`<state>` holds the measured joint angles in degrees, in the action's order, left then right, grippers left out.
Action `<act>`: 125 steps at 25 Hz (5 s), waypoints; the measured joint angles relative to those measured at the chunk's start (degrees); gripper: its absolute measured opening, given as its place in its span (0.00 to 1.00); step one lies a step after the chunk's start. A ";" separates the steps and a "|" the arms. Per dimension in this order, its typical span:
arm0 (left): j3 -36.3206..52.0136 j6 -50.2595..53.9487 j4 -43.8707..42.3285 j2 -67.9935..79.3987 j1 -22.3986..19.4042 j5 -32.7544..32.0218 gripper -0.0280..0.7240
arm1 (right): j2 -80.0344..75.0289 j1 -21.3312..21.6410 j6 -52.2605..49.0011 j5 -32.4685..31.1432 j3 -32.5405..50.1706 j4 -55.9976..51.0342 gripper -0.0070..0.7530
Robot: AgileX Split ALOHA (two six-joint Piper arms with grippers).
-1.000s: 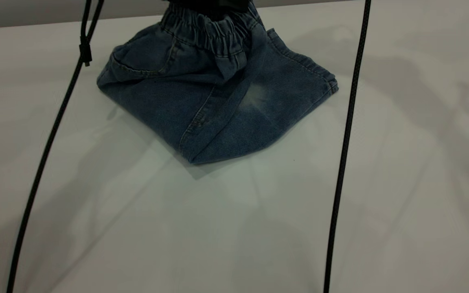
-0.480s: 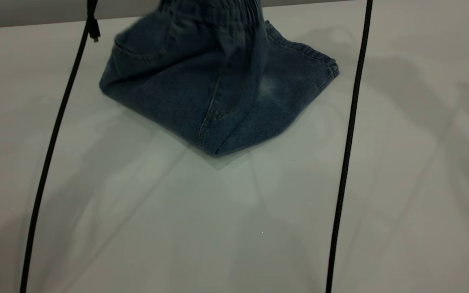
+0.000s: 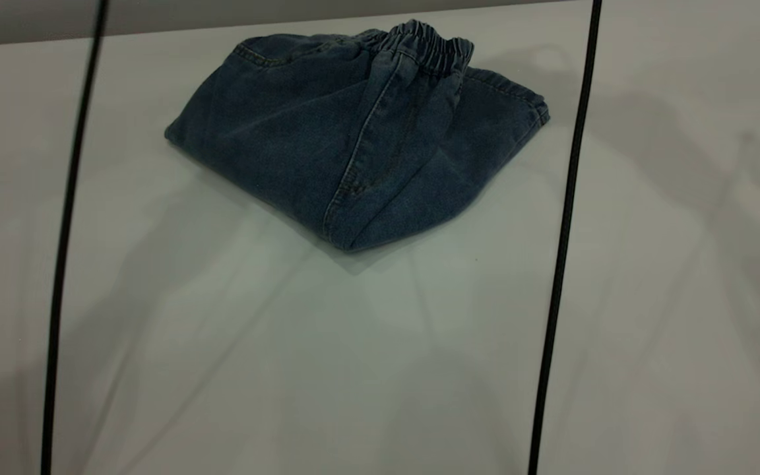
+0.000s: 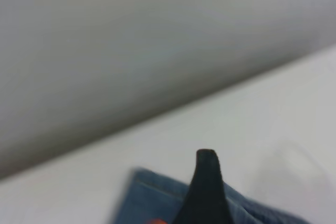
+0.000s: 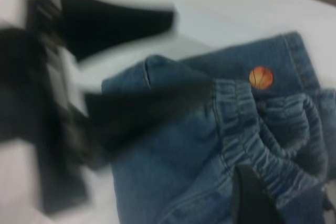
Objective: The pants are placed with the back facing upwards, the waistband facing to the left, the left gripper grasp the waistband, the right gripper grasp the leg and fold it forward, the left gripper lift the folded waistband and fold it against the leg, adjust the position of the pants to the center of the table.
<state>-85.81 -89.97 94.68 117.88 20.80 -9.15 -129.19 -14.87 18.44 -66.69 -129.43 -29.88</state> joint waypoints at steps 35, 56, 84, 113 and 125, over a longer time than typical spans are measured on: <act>0.06 0.01 2.75 -23.93 -0.61 -3.25 0.74 | -19.09 -20.54 9.10 16.48 1.07 23.70 0.79; 0.06 -0.15 2.75 -23.89 -0.61 -5.67 0.74 | -24.08 -20.49 -14.60 8.59 0.96 23.65 0.76; 0.06 0.02 2.75 -23.89 -0.61 -5.66 0.71 | -24.79 -22.40 -53.94 16.34 1.07 7.78 0.75; 0.06 -0.02 2.75 -23.83 -0.61 -5.34 0.71 | -14.88 -22.32 -70.70 5.61 1.10 28.39 0.75; 5.87 -0.02 1.47 -33.01 -0.67 2.82 0.71 | -0.40 -22.32 -40.18 -2.05 0.99 29.88 0.75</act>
<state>-79.94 -89.98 96.15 84.87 20.13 -6.33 -129.59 -37.19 -21.74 -68.74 -128.44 0.00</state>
